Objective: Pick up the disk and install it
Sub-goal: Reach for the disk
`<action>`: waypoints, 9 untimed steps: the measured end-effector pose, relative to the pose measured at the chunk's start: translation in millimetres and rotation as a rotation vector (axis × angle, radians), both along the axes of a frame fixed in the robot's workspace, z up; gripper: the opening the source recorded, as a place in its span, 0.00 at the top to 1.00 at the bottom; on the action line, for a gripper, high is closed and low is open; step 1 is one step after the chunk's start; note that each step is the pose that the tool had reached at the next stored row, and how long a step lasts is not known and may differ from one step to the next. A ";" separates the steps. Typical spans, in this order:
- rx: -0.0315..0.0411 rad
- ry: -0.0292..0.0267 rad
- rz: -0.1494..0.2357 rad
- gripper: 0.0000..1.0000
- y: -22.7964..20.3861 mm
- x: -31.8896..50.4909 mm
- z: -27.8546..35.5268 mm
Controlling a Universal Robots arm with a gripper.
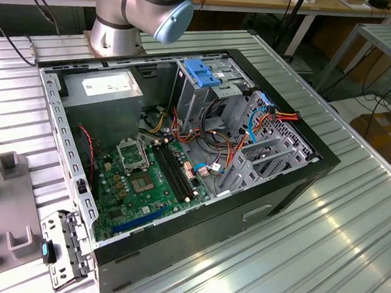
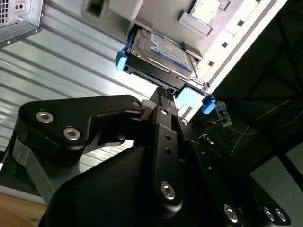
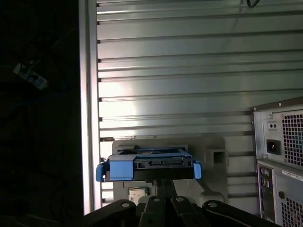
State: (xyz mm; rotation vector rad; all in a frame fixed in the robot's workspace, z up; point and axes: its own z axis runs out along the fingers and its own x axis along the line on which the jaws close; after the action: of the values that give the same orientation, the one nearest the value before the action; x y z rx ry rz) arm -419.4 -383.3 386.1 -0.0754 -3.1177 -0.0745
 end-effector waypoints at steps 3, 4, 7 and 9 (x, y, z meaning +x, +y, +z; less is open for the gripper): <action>0.0000 0.0018 0.010 0.89 -0.3 -4.7 -1.5; 0.0001 0.0024 0.020 0.89 -0.2 -6.7 -2.3; -0.0001 0.0059 0.034 0.89 -0.2 -15.3 -3.5; 0.0000 0.0074 0.037 0.89 -0.2 -20.5 -4.1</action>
State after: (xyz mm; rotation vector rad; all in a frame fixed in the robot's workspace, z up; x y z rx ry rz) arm -439.9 -383.6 382.0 -0.0172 -3.1103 -0.0733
